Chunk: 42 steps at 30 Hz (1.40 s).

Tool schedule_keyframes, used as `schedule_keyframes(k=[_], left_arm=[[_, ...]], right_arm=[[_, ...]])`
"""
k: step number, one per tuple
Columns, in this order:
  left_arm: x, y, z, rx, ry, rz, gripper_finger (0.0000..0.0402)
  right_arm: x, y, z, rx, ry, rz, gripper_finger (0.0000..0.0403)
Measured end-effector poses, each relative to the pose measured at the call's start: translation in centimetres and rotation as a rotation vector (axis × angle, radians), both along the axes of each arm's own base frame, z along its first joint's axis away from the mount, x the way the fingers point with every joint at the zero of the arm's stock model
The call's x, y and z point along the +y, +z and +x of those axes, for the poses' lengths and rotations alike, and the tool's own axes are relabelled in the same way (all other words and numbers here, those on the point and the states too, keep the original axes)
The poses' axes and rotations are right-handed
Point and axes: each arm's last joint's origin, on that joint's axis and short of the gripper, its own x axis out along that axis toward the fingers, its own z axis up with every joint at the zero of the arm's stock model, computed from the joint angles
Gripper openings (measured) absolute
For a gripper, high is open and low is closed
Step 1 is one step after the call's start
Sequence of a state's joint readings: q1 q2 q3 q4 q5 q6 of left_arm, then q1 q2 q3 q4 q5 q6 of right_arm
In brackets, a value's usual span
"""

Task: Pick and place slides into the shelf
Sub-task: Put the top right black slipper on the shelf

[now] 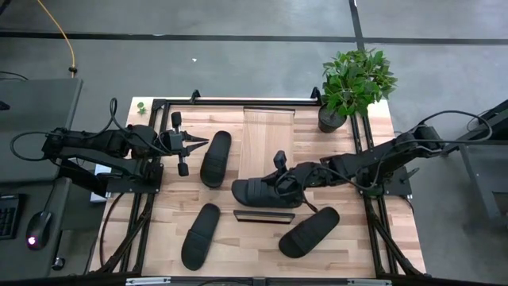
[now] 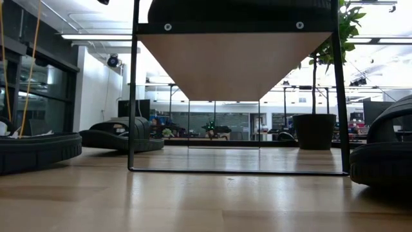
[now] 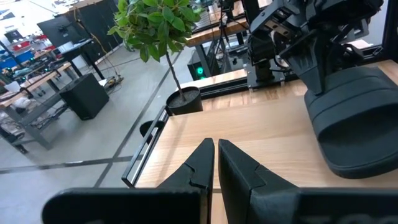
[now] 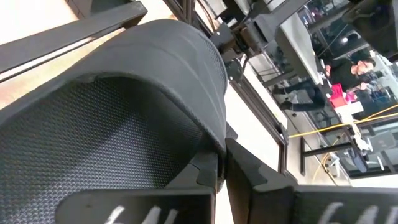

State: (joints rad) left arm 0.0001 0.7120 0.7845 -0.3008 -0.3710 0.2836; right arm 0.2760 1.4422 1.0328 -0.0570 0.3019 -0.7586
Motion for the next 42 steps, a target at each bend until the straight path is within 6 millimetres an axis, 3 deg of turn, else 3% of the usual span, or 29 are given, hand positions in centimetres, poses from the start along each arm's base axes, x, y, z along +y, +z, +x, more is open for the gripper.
schedule_keyframes(k=[11, 24, 42], left_arm=[[0.0, 0.0, 0.0, 0.0, 0.0, 0.0, 0.0012], [0.0, 0.0, 0.0, 0.0, 0.0, 0.0, 0.0012], [0.0, 0.0, 0.0, 0.0, 0.0, 0.0, 0.0012]], right_arm=[[-0.03, -0.04, -0.03, 0.006, 0.002, -0.008, 0.0005], [-0.05, 0.22, 0.1, -0.025, -0.013, -0.005, 0.01], [0.16, 0.25, 0.08, -0.027, -0.007, 0.093, 0.0105]])
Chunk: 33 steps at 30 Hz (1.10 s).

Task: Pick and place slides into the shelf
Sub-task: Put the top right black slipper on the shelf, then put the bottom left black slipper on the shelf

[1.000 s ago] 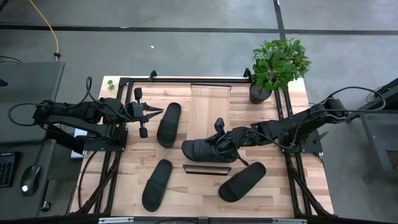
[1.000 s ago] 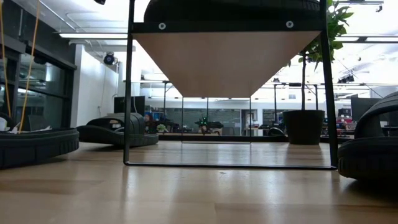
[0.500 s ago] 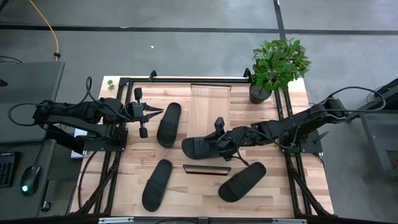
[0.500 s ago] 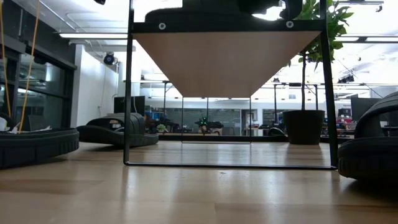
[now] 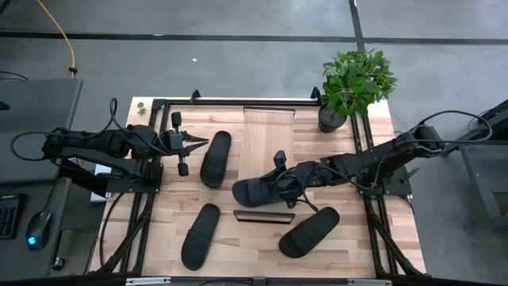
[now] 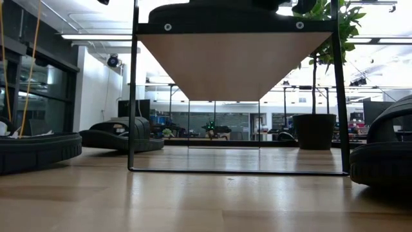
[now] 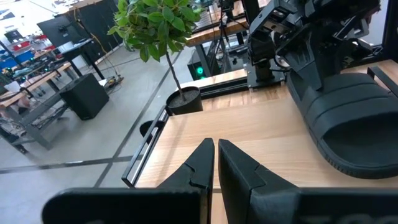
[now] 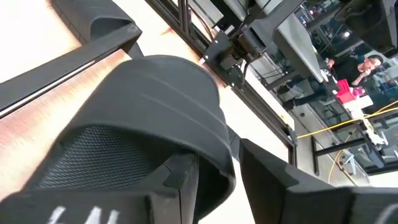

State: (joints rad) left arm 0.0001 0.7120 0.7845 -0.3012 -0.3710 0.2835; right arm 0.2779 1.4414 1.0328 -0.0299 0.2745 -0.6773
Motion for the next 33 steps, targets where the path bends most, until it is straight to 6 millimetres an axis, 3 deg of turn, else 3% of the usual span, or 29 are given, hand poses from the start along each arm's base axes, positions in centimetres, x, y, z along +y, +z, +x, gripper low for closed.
schedule_keyframes(k=[7, 16, 33], left_arm=[[0.0, 0.0, 0.0, 0.0, 0.0, 0.0, 0.0012], [0.0, 0.0, 0.0, 0.001, 0.0, 0.0, 0.0012], [0.0, 0.0, 0.0, 0.002, 0.0, 0.0, 0.0012]], right_arm=[[1.1, 0.1, 0.4, -0.056, 0.013, 0.021, 0.0105], [1.2, -2.2, 1.2, 0.022, -0.122, -0.065, 0.0105], [0.8, -2.2, 0.6, 0.064, -0.185, -0.068, 0.0105]])
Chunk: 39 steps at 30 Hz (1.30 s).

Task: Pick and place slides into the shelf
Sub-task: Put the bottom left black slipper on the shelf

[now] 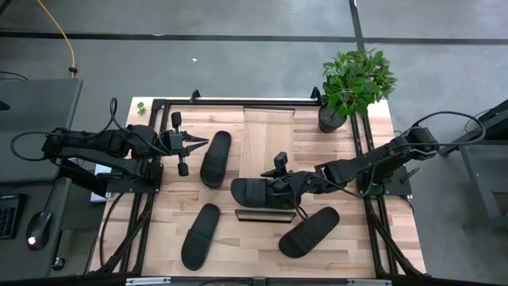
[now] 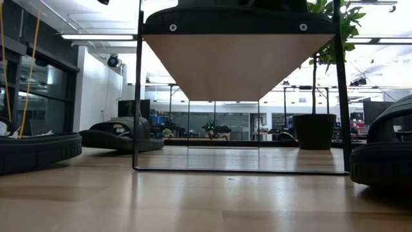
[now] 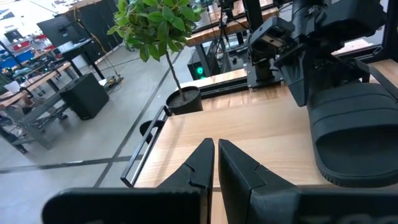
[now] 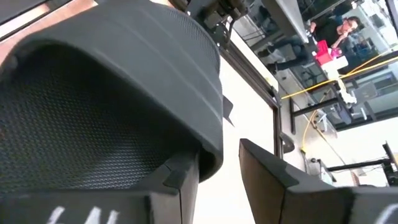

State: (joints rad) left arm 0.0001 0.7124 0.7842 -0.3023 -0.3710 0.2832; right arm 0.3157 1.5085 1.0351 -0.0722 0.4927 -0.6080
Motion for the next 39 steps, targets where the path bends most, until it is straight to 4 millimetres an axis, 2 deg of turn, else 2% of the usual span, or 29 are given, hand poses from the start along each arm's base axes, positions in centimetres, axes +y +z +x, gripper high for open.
schedule_keyframes(k=[6, 11, 16, 27, 39], left_arm=[[0.0, 0.0, 0.0, 0.0, 0.0, 0.0, 0.0012], [0.0, 0.0, 0.0, 0.0, 0.0, 0.0, 0.0012], [0.0, 0.0, 0.0, 0.0, 0.0, 0.0, 0.0012], [0.0, 0.0, 0.0, 0.006, 0.0, 0.0, 0.0012], [0.0, -0.2, -0.1, 0.013, 0.007, -0.027, 0.0012]], right_arm=[[0.0, 0.7, 0.0, 0.038, 0.004, 0.0, 0.0108], [0.3, 2.8, 0.3, 0.063, 0.025, 0.046, 0.0109], [0.4, 3.9, 0.2, 0.088, 0.049, 0.074, 0.0108], [0.2, 3.6, -0.2, 0.163, 0.028, 0.128, 0.0108], [-0.1, 3.3, -0.6, 0.185, -0.069, 0.086, 0.0108]])
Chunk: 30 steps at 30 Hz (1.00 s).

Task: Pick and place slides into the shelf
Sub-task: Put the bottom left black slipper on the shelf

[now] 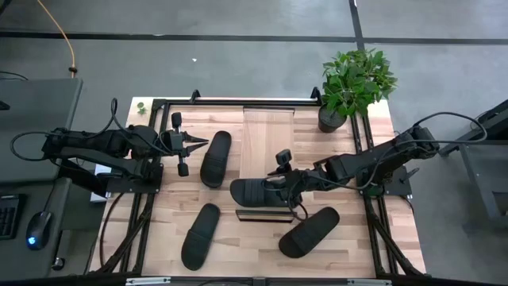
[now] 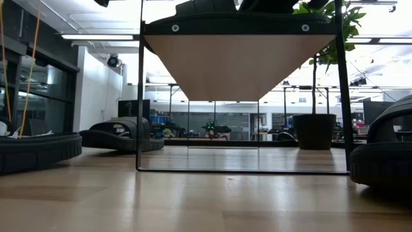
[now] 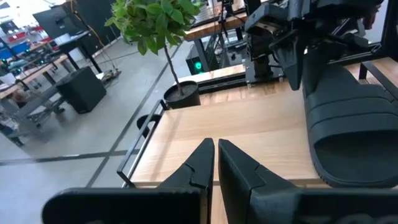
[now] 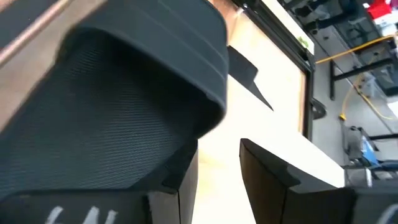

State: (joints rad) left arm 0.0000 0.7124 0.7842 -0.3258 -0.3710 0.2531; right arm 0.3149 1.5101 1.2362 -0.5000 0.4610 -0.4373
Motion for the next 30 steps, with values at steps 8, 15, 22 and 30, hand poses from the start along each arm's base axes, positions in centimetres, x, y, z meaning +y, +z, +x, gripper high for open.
schedule_keyframes(k=[8, 15, 22, 30], left_arm=[[0.0, 0.0, 0.0, -0.02, 0.012, -0.047, 0.0012], [0.0, -0.1, -0.1, -0.028, 0.03, -0.102, 0.0012], [0.0, -0.3, -0.1, -0.047, 0.054, -0.184, 0.0012], [-0.2, -0.5, -0.1, -0.034, -0.004, -0.275, 0.0012]], right_arm=[[-0.5, 1.5, -1.2, -0.041, -0.043, -0.008, 0.0108], [-1.3, 4.1, -3.6, -0.127, -0.107, 0.098, 0.0108], [-1.6, 5.5, -4.7, -0.203, -0.151, 0.193, 0.0108], [-1.7, 5.5, -4.6, -0.209, -0.178, 0.223, 0.0108]])
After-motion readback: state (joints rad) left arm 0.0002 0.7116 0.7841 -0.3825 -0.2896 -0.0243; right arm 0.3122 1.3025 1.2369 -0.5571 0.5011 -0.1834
